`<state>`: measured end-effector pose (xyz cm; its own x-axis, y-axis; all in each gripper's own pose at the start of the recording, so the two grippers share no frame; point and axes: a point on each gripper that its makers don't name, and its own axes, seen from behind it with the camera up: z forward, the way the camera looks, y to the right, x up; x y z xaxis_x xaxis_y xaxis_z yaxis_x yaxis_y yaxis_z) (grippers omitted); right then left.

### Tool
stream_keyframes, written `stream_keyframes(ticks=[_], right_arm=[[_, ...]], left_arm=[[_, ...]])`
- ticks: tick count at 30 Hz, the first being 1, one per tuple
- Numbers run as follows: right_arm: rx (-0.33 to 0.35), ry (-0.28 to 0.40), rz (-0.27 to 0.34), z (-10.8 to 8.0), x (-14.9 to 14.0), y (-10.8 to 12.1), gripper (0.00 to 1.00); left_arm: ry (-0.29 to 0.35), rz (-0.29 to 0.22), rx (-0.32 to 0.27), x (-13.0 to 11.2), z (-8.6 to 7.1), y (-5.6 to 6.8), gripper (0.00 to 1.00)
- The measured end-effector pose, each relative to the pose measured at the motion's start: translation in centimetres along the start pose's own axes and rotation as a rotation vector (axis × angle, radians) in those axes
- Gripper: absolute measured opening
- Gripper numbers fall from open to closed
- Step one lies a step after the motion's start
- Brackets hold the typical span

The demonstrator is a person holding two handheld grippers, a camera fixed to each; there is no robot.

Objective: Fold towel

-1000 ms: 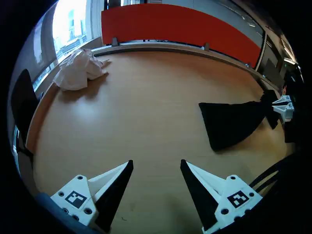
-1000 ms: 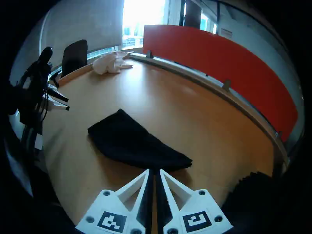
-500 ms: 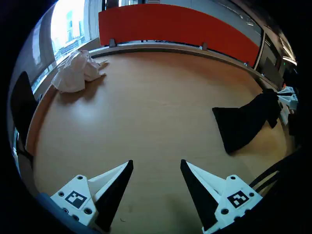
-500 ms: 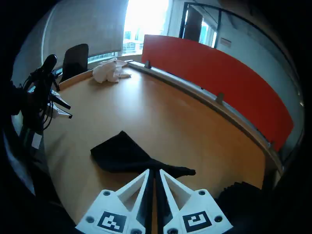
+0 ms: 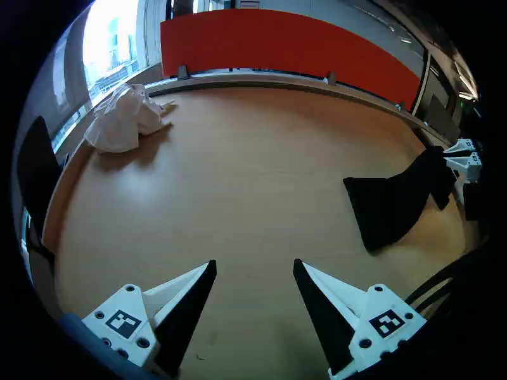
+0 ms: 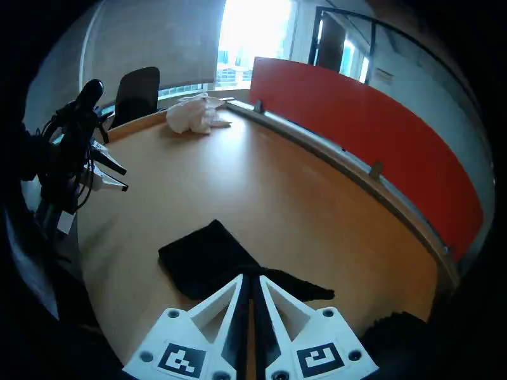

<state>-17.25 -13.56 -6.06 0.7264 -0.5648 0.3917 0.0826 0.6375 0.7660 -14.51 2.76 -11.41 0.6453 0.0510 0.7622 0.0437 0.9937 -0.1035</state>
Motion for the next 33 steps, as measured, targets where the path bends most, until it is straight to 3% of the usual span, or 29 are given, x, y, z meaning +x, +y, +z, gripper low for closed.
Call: stream_keyframes(ticks=[14,19,21,25,27,33], right_arm=[[0.116,0.011,-0.016,3.9,2.1,-5.2,0.04],[0.16,-0.015,-0.019,5.5,1.5,-7.3,0.06],[0.174,-0.033,-0.019,6.0,0.9,-8.0,0.18],[0.192,-0.063,-0.006,6.4,-0.1,-8.7,0.58],[0.191,-0.07,0.009,6.4,-0.5,-8.7,0.7],[0.171,-0.078,0.055,5.9,-1.5,-7.8,0.72]], left_arm=[[0.016,-0.029,0.005,0.1,-0.7,-1.0,0.9],[0.016,-0.037,0.011,-0.1,-0.9,-1.5,0.9],[0.015,-0.04,0.013,-0.3,-0.9,-1.6,0.9],[0.012,-0.045,0.018,-0.6,-0.9,-2.0,0.9],[0.011,-0.046,0.021,-0.7,-0.9,-2.1,0.9],[0.011,-0.046,0.021,-0.8,-1.0,-2.1,0.9]])
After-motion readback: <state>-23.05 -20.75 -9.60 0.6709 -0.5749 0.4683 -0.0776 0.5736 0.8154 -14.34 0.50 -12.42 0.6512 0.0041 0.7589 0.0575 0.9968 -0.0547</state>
